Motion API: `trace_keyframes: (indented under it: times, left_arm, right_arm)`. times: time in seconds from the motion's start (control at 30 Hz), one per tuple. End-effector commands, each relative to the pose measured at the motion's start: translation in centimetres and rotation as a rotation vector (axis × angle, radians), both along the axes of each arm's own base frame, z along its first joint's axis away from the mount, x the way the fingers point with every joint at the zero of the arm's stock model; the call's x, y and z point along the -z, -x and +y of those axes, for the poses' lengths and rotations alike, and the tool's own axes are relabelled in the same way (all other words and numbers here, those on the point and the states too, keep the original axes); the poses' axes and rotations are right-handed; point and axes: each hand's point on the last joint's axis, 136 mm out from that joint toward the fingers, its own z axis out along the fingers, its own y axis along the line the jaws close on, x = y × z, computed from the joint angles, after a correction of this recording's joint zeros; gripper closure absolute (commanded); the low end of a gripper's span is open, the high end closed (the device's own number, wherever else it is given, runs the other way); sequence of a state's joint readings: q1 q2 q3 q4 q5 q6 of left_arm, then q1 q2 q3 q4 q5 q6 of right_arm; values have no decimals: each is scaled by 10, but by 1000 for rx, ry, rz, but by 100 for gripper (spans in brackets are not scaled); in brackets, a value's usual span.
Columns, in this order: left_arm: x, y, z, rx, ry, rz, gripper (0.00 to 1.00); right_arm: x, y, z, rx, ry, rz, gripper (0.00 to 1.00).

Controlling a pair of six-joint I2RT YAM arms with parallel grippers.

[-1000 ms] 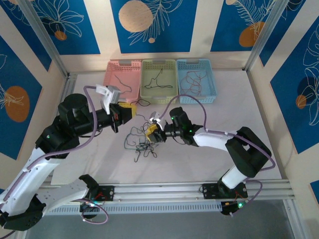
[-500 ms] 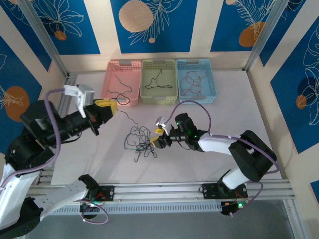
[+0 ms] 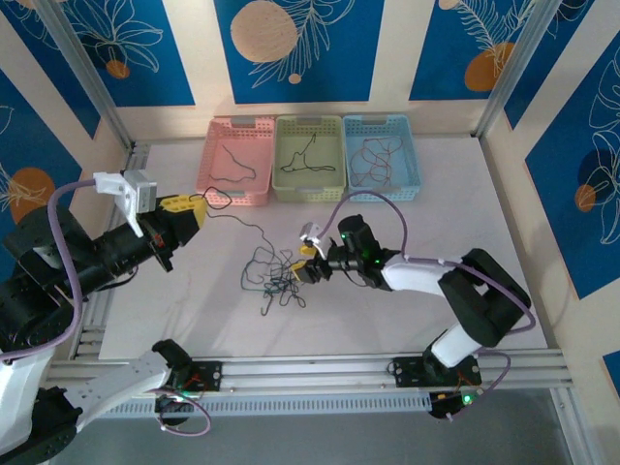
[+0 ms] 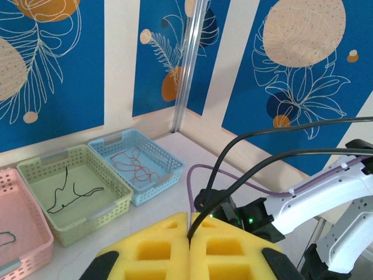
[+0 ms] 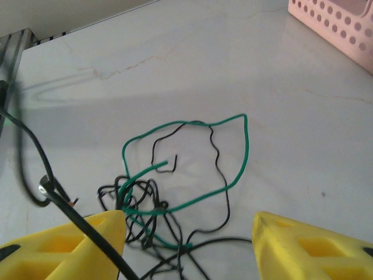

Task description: Untangle the cables

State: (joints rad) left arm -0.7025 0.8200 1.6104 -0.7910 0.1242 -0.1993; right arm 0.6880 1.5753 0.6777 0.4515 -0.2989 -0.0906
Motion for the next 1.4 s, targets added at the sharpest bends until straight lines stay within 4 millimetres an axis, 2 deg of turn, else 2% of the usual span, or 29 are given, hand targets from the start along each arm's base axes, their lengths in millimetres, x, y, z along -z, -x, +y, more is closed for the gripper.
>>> trace_keyframes:
  times: [0.0, 0.23, 0.37, 0.4, 0.7, 0.83, 0.9, 0.97, 1.03, 1.37]
  left_arm:
    - [-5, 3, 6, -16, -5, -22, 100]
    - [-10, 6, 16, -46, -7, -41, 100]
    - [-19, 10, 28, -85, -3, -67, 100]
    - [-21, 11, 31, -96, -6, -75, 100]
    - [-37, 16, 73, -263, 7, -134, 100]
    - [-43, 9, 80, -322, 19, -158, 100]
    - [-47, -2, 80, -364, 12, -179, 100]
    - [-51, -16, 75, -395, 2, -180, 100]
    - [-55, -28, 61, -376, -9, -190, 100]
    - [-74, -102, -26, -264, -47, -202, 100]
  right_arm:
    - [-10, -10, 13, -33, -24, -48, 43]
    - [4, -10, 18, -76, 14, -5, 68]
    - [3, -21, 2, 15, -4, 2, 98]
    - [3, -25, -5, 51, -8, 16, 100]
    - [7, -58, -75, 342, -104, 222, 100]
    - [15, -70, -94, 434, -104, 299, 100]
    - [19, -73, -99, 461, -107, 328, 100]
    - [19, -75, -101, 470, -112, 333, 100]
    - [19, -75, -102, 471, -115, 338, 100]
    - [19, -68, -103, 458, -139, 341, 100]
